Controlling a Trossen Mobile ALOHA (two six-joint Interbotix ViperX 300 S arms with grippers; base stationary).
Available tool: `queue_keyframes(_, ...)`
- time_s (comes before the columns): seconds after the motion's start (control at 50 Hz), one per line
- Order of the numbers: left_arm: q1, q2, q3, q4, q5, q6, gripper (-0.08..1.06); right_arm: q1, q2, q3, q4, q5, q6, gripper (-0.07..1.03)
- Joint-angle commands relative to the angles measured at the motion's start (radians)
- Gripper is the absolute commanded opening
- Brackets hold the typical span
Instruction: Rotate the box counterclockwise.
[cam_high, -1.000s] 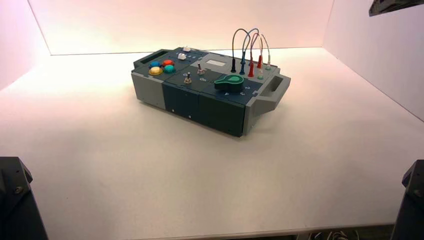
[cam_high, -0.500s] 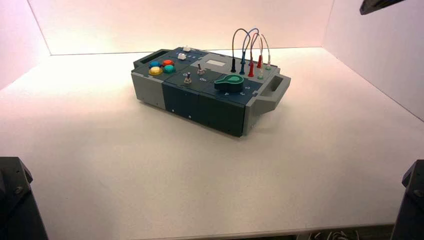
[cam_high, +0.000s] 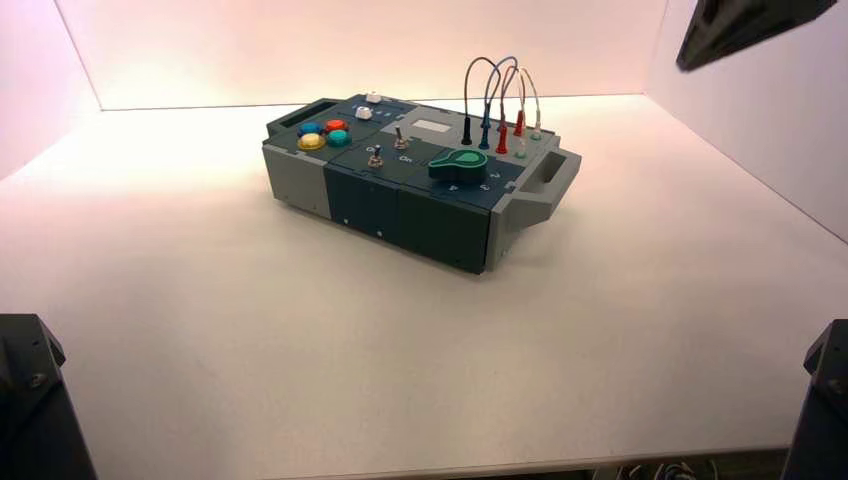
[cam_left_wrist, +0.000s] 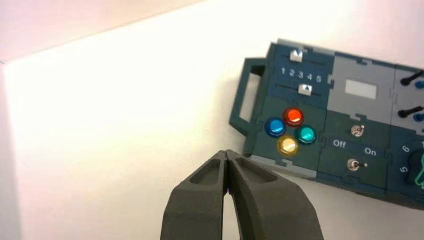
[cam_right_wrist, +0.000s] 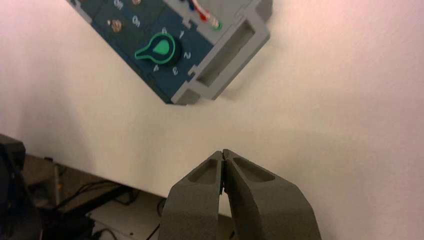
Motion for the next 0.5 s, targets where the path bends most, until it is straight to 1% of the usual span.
queue_keyframes(0.02, -0.028, 0.069, -0.087, -0.005, 0.005, 0.011, -0.03, 0.023, 0.018, -0.011, 0.008, -0.005, -0.005, -0.02)
queue_keyframes(0.06, -0.032, 0.084, -0.098, -0.005, 0.005, 0.014, -0.03, 0.028, 0.025, -0.011, 0.008, -0.005, -0.005, -0.02)
queue_keyframes(0.16, -0.061, 0.153, -0.164, -0.005, 0.02, 0.035, -0.03, 0.057, 0.049, -0.014, 0.008, -0.011, -0.008, -0.02)
queue_keyframes(0.18, -0.071, 0.183, -0.19, -0.003, 0.032, 0.043, -0.03, 0.074, 0.06, -0.014, 0.006, -0.021, -0.011, -0.02)
queue_keyframes(0.24, -0.075, 0.222, -0.222, -0.005, 0.052, 0.054, -0.03, 0.11, 0.074, -0.012, 0.002, -0.048, -0.014, -0.02)
queue_keyframes(0.32, -0.08, 0.272, -0.256, -0.003, 0.072, 0.061, -0.03, 0.164, 0.092, -0.015, -0.017, -0.077, -0.015, -0.02)
queue_keyframes(0.36, -0.081, 0.29, -0.27, -0.003, 0.075, 0.071, -0.03, 0.193, 0.1, -0.014, -0.031, -0.095, -0.014, -0.02)
queue_keyframes(0.4, -0.083, 0.321, -0.284, -0.003, 0.075, 0.087, -0.03, 0.249, 0.123, -0.012, -0.054, -0.126, -0.006, -0.02)
queue_keyframes(0.44, -0.084, 0.333, -0.288, -0.003, 0.075, 0.094, -0.03, 0.265, 0.13, -0.011, -0.063, -0.133, -0.003, -0.02)
queue_keyframes(0.5, -0.086, 0.353, -0.301, -0.003, 0.077, 0.103, -0.03, 0.285, 0.155, -0.014, -0.092, -0.147, 0.009, -0.02)
